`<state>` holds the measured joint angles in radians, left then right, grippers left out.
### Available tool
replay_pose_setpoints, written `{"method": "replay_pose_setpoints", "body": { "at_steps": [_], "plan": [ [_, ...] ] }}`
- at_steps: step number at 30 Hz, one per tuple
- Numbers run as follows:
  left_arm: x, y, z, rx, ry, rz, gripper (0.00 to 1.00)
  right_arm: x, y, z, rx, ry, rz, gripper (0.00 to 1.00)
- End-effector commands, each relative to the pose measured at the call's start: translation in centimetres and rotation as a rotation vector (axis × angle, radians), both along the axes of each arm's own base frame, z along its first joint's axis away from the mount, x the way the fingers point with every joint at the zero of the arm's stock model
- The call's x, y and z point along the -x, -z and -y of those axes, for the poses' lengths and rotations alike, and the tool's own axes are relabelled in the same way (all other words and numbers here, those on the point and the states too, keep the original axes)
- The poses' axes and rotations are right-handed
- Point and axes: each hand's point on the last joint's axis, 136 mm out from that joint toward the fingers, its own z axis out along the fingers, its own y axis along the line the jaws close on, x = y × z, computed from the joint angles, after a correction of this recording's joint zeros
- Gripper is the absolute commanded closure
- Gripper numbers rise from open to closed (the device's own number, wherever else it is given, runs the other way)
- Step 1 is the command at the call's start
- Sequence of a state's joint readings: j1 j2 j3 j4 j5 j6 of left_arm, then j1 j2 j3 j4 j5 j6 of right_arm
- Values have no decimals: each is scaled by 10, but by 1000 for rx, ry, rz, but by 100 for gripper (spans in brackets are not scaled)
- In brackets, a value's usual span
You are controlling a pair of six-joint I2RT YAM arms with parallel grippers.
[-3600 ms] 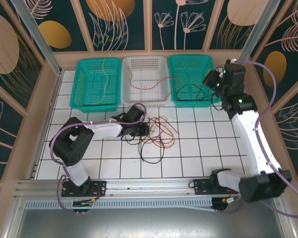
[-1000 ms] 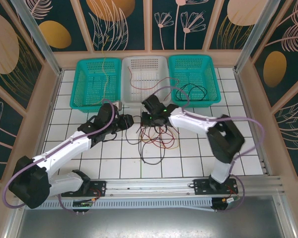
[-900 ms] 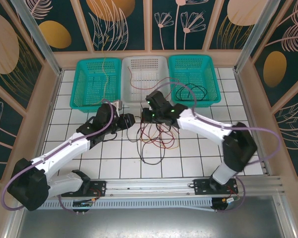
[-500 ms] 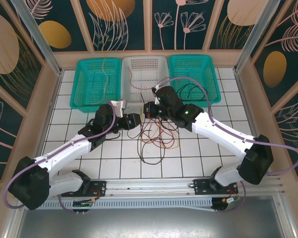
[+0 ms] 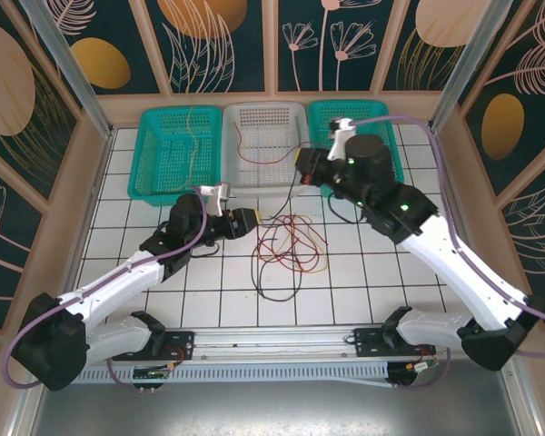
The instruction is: Untangle the cables
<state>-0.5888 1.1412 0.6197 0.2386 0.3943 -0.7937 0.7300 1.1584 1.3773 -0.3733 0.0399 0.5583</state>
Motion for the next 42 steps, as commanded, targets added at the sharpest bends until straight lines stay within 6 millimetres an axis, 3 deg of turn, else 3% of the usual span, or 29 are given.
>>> {"method": "replay_pose_setpoints", "body": {
  "at_steps": [1,9,11,19,31,39,41,42],
  "plan": [
    [-3,-8,5,37,18,12,50,-4,-38,31,-58,92,95,100],
    [-7,-5,3,5,0,4,53,-12,-80,83,-76,226,190,100],
    [-9,1,1,-20,-18,-11,55,-24,-85,107,-47,319,187,100],
    [-20,14,-12,-117,-103,-47,58,-66,-99,165,-29,482,179,100],
    [-20,34,-27,-193,-171,-108,58,-142,-66,220,-38,548,89,100],
    [-18,55,-31,-233,-182,-157,59,-187,-24,216,-26,485,-3,100],
    [-17,61,-30,-242,-173,-173,58,-200,0,215,-1,473,-78,85],
    [-16,64,-29,-246,-165,-183,56,-206,14,215,20,476,-124,70]
  ]
}}
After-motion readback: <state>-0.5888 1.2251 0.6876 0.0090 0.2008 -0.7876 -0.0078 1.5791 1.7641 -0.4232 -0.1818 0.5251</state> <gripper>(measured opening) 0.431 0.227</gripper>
